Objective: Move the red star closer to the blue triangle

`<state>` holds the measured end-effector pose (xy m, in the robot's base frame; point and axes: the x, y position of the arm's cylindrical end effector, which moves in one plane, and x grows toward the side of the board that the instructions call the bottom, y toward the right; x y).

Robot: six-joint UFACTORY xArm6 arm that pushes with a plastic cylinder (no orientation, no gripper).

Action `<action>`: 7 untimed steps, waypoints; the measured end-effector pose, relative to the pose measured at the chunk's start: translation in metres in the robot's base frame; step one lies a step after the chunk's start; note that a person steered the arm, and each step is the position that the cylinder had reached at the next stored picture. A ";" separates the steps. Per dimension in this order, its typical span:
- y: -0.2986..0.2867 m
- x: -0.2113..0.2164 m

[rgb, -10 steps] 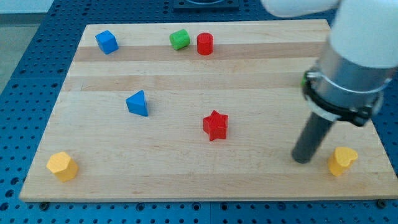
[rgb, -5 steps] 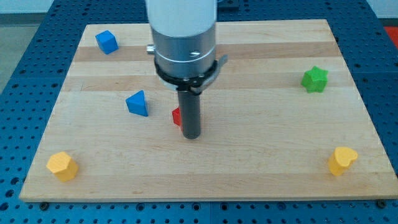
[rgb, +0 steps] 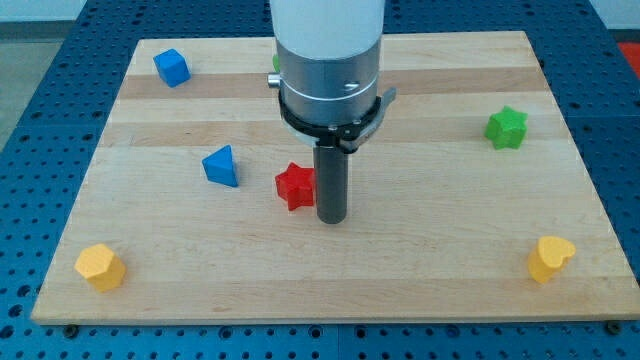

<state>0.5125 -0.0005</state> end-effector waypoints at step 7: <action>-0.041 -0.020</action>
